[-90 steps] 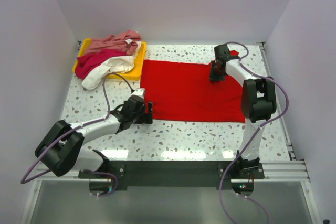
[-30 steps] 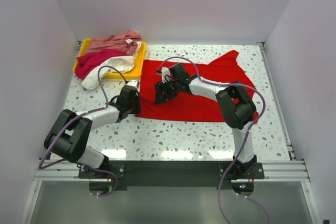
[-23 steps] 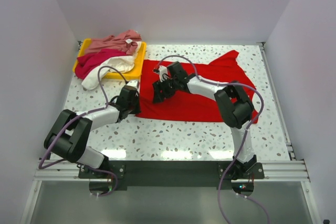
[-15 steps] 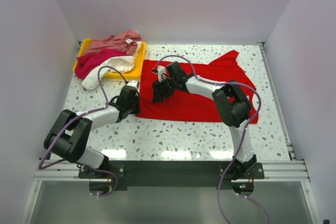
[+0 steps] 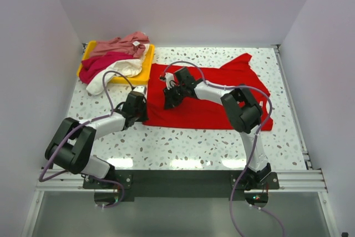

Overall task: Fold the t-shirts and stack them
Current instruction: Fold the tshirt

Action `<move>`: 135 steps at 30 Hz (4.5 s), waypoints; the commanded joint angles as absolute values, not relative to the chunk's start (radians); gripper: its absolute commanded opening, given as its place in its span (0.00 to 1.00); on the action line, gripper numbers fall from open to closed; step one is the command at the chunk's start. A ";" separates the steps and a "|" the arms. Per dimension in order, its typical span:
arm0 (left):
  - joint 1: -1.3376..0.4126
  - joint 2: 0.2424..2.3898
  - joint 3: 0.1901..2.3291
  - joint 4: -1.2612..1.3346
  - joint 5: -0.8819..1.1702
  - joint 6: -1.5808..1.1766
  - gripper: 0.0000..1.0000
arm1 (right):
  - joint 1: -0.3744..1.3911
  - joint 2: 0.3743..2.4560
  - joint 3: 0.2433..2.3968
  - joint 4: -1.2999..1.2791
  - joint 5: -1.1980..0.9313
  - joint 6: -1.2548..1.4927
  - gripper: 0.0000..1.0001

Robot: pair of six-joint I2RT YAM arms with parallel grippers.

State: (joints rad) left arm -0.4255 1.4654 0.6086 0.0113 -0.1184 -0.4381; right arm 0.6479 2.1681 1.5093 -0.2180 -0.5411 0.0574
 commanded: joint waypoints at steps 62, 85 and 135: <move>-0.532 1.609 0.753 0.038 -0.112 -0.537 0.67 | -0.061 1.697 0.933 -0.351 -0.150 0.451 0.86; -0.471 1.477 0.729 0.037 -0.035 -0.526 0.71 | -0.191 1.488 0.994 -0.601 0.053 0.360 0.92; -0.545 1.430 0.652 0.041 -0.055 -0.637 0.75 | -0.449 1.292 0.670 -0.379 0.181 0.581 0.68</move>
